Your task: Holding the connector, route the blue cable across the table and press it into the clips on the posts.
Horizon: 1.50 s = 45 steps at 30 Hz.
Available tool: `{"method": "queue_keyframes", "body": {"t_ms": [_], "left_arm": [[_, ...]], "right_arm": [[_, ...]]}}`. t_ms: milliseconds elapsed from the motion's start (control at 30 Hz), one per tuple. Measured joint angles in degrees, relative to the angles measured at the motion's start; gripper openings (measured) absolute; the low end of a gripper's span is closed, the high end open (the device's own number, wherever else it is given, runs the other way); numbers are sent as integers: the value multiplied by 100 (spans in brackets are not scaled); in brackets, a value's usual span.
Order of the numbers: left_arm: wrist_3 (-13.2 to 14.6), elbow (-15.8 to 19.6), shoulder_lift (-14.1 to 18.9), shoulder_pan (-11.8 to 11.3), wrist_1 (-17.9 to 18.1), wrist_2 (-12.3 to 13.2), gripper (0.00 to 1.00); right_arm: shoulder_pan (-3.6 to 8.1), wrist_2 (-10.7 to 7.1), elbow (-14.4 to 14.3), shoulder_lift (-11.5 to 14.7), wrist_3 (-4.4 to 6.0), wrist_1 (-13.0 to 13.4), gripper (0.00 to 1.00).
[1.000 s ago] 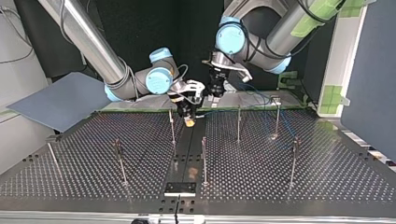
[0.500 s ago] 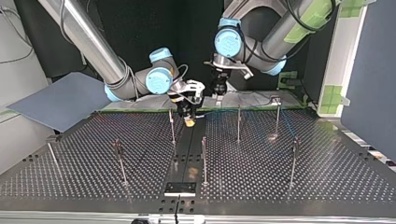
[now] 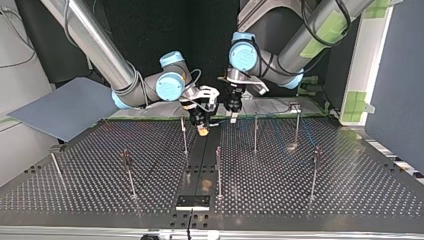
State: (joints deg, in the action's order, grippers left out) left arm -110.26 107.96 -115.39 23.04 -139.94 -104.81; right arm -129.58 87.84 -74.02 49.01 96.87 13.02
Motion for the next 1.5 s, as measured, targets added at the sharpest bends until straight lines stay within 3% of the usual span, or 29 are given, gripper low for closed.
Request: {"method": "queue_keyframes", "body": {"t_ms": [433, 733, 1033, 1067, 1100, 1133, 1167, 1200, 1233, 1267, 1300, 1333, 1500], "left_arm": [[-15, -319, -251, -204, -115, 152, 98], [83, -520, -574, -340, -115, -34, 98], [256, -531, -616, -367, -173, -169, 98], [278, -532, -615, -367, -176, -193, 85], [301, -532, -613, -366, -179, -225, 85], [333, -533, -612, -363, -179, -275, 71], [355, -533, -612, -360, -177, -316, 50], [375, -535, -612, -358, -173, -360, 50], [400, -543, -611, -355, -167, -417, 35], [417, -551, -611, -352, -162, -455, 14], [431, -560, -611, -347, -157, -494, 14], [445, -577, -611, -339, -155, -546, 1], [472, -635, -610, -300, -151, -650, 1]], "right_arm": [[-1, 2, 1, 0, 6, 0, 0], [0, -11, 0, 0, 9, -3, 0], [-1, -12, -1, 0, 9, -1, 0], [-1, -11, -2, 0, 9, -1, 0], [-1, -12, -2, 0, 9, -1, 0], [-1, -12, -1, 0, 9, -1, 0], [-1, -12, 0, 0, 9, -1, 0], [-1, -12, 1, 0, 11, -1, 0], [-1, -11, 1, 0, 12, -1, 0], [-1, -10, 1, 0, 14, 1, 0], [-2, -9, 1, 0, 15, 1, 0], [-2, -9, 0, 0, 16, 1, 0], [-1, -11, 3, 3, 15, -4, 0]]}}
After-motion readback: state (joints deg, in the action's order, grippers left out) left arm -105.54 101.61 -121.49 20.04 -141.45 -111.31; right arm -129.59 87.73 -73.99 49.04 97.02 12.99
